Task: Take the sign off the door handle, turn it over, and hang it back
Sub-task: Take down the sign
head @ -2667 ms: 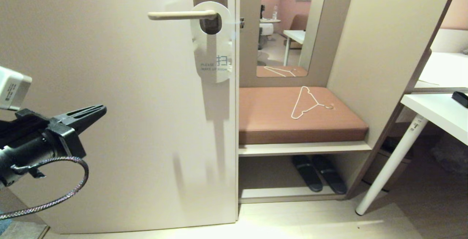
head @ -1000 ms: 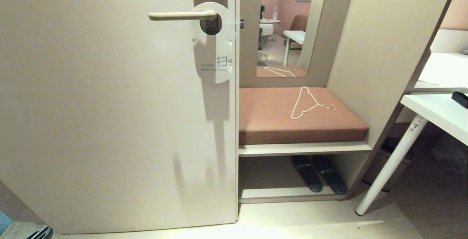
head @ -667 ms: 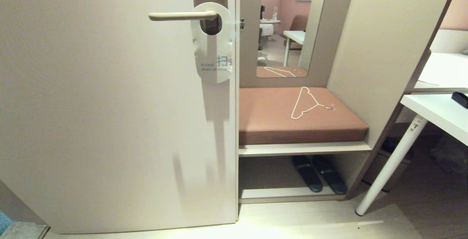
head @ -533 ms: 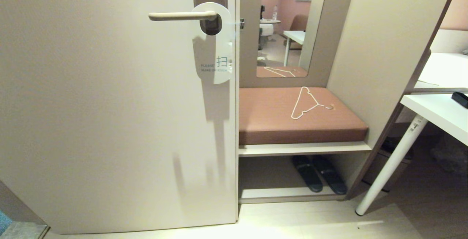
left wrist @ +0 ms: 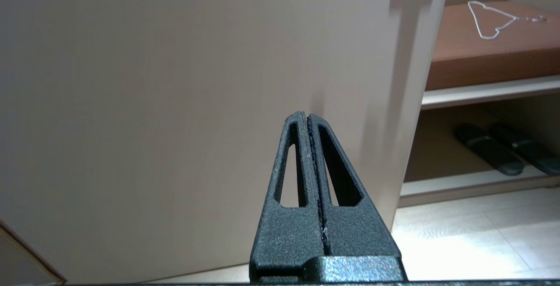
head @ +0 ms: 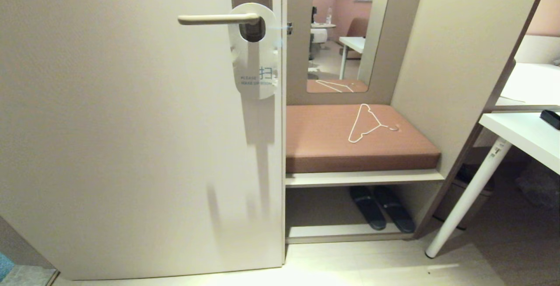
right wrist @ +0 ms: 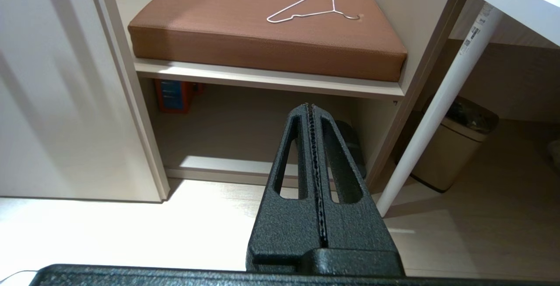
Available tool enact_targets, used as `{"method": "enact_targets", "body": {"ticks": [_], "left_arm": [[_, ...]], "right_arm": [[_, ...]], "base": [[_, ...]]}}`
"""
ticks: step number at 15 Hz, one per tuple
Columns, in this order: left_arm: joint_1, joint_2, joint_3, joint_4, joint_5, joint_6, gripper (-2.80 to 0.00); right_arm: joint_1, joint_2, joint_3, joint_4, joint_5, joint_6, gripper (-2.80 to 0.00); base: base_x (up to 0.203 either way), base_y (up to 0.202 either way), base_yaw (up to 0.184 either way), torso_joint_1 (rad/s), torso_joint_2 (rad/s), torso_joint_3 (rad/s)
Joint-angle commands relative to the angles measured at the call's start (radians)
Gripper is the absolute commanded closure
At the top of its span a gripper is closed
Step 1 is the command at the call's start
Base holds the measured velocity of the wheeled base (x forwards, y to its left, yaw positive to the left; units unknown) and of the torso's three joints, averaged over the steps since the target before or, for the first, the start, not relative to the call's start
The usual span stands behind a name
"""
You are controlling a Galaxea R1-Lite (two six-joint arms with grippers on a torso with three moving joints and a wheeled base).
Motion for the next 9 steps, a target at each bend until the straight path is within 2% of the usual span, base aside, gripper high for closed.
{"method": "enact_targets", "body": {"ticks": [1, 5, 9], "left_arm": [[0.0, -0.005, 0.003, 0.003, 0.001, -0.004, 0.0], [0.0, -0.005, 0.003, 0.06, 0.05, 0.0, 0.0], [0.0, -0.005, 0.003, 0.076, 0.064, -0.003, 0.0]], "right_arm": [[0.001, 0.001, 0.0, 0.0, 0.001, 0.0, 0.0], [0.001, 0.001, 0.0, 0.0, 0.001, 0.0, 0.0], [0.0, 0.001, 0.0, 0.0, 0.001, 0.0, 0.0]], "base": [[0.0, 0.0, 0.0, 0.0, 0.0, 0.0], [0.0, 0.0, 0.0, 0.0, 0.0, 0.0], [0.0, 0.0, 0.0, 0.0, 0.0, 0.0]]}}
